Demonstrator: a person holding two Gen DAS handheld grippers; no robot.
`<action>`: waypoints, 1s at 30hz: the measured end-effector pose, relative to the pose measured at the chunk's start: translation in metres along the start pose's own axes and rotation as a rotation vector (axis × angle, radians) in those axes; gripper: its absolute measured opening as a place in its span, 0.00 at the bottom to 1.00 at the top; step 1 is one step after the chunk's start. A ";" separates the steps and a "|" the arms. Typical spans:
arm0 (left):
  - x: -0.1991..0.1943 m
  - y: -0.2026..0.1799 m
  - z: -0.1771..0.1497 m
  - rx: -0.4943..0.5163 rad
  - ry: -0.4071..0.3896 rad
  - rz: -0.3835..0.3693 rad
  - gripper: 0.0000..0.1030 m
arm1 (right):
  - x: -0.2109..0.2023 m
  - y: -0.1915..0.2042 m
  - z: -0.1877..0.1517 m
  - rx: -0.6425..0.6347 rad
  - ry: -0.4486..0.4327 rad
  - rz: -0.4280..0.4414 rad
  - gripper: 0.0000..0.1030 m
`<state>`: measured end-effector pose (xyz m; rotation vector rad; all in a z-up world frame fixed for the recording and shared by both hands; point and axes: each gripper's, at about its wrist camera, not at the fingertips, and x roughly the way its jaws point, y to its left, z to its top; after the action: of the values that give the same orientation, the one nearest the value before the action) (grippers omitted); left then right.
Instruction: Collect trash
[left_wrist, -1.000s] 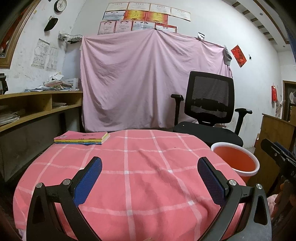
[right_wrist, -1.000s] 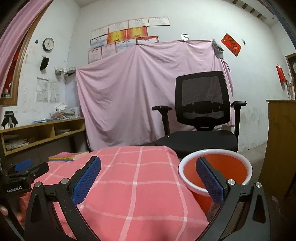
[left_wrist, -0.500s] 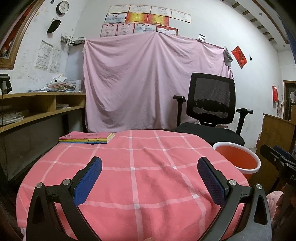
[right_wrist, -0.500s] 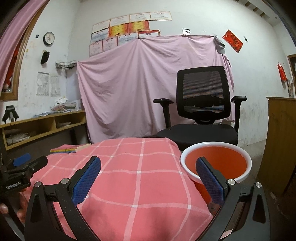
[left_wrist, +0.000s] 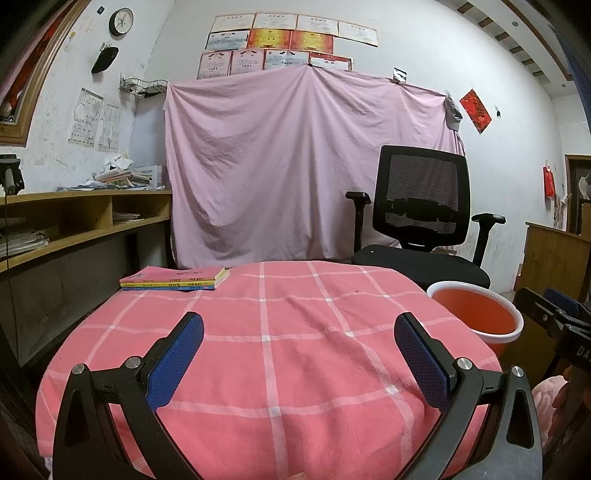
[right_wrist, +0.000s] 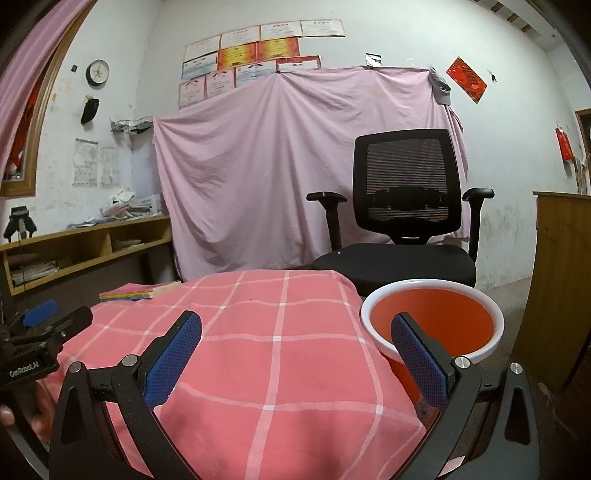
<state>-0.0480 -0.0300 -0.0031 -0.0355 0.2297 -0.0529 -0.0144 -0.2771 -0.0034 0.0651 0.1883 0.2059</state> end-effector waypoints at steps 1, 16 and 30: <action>0.000 0.000 0.000 -0.001 0.000 0.000 0.98 | 0.000 0.001 0.000 -0.001 0.000 0.000 1.00; 0.001 0.003 0.000 -0.004 0.000 0.003 0.98 | 0.000 0.002 0.000 -0.001 0.001 0.000 1.00; 0.001 0.004 0.000 -0.005 0.000 0.005 0.98 | 0.000 0.003 0.000 -0.001 0.001 0.000 1.00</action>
<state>-0.0469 -0.0262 -0.0032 -0.0395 0.2299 -0.0474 -0.0152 -0.2744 -0.0033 0.0638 0.1890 0.2056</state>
